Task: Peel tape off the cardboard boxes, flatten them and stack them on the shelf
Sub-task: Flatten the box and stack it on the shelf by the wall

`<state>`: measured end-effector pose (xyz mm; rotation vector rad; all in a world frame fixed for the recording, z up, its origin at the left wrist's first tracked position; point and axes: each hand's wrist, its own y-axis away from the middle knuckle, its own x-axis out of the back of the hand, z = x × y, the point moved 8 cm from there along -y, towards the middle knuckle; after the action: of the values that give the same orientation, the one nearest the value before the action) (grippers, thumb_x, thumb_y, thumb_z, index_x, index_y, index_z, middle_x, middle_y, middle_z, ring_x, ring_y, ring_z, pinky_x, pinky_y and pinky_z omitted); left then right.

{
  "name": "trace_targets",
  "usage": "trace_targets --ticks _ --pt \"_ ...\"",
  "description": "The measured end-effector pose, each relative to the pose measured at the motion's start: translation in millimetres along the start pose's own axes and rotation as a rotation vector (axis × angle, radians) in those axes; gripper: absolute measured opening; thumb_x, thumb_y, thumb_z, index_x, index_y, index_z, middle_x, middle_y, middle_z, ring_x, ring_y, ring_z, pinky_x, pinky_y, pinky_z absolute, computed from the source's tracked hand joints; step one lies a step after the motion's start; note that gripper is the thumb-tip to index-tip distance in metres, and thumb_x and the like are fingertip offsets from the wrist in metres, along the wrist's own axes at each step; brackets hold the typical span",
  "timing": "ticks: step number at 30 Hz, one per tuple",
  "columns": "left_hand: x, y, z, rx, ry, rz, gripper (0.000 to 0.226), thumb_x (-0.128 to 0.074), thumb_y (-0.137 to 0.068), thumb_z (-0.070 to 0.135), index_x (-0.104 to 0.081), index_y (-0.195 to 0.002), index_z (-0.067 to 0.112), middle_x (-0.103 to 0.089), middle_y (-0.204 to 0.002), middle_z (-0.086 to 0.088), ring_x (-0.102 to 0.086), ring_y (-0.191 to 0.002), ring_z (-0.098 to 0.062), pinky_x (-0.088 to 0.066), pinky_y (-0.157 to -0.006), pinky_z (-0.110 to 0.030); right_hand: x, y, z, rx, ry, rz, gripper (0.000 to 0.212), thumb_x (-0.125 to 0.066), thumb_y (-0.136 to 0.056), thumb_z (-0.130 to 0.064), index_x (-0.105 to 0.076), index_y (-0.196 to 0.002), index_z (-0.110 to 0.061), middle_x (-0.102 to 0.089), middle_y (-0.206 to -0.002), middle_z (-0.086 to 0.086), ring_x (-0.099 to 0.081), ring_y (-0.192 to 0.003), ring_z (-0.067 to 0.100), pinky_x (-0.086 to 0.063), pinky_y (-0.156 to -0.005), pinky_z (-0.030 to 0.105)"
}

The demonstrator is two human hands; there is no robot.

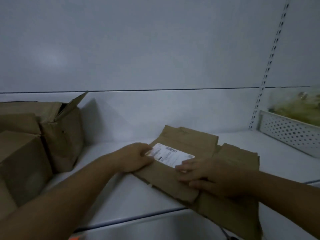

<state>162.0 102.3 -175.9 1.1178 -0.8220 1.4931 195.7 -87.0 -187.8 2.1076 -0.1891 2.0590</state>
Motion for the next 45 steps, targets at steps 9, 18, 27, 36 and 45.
trace_targets --ticks 9,18,27,36,45 --pt "-16 -52 55 -0.049 0.078 0.194 0.031 -0.069 -0.074 0.047 -0.048 -0.067 0.025 -0.054 -0.071 0.008 -0.05 -0.066 -0.008 -0.035 -0.052 -0.024 8 142 130 -1.066 -0.104 0.531 0.045 -0.056 -0.085 -0.046 -0.053 -0.124 -0.023 -0.05 -0.137 0.002 -0.044 -0.124 0.022 -0.027 -0.109 0.047" --pt "-30 -62 68 0.016 0.24 0.141 0.062 -0.079 -0.068 0.039 -0.049 -0.118 0.017 -0.058 -0.125 -0.009 -0.056 -0.1 -0.022 -0.044 -0.076 -0.03 -29 208 123 -1.413 -0.49 0.694 0.111 -0.059 -0.072 -0.069 -0.002 -0.149 -0.011 0.028 -0.153 0.009 0.017 -0.142 0.031 -0.008 -0.113 0.053" --pt "-53 -21 132 0.266 0.938 -0.378 0.048 -0.074 -0.066 0.012 -0.063 -0.106 -0.012 -0.07 -0.097 -0.028 -0.07 -0.079 -0.039 -0.057 -0.061 -0.042 -53 290 120 -1.22 -1.287 0.835 0.03 -0.071 -0.08 -0.034 -0.07 -0.096 -0.009 -0.073 -0.07 -0.003 -0.07 -0.061 0.013 -0.049 -0.045 0.015" --pt "-132 5 367 0.066 1.022 -0.546 0.031 -0.057 -0.088 0.01 -0.06 -0.11 -0.011 -0.069 -0.103 -0.027 -0.068 -0.091 -0.035 -0.059 -0.06 -0.046 -33 529 145 -1.278 -1.224 0.929 0.024 -0.069 -0.082 -0.033 -0.074 -0.096 -0.014 -0.075 -0.091 0.005 -0.072 -0.082 0.022 -0.057 -0.067 0.031" --pt "-202 -19 547 -0.07 1.211 -0.69 0.029 -0.06 -0.085 0.015 -0.066 -0.107 -0.003 -0.071 -0.1 -0.024 -0.072 -0.078 -0.031 -0.06 -0.059 -0.044 -21 683 196 -1.41 -1.045 1.252 0.018 -0.061 -0.088 -0.031 -0.069 -0.088 -0.015 -0.074 -0.067 0.0 -0.071 -0.06 0.017 -0.05 -0.045 0.023"
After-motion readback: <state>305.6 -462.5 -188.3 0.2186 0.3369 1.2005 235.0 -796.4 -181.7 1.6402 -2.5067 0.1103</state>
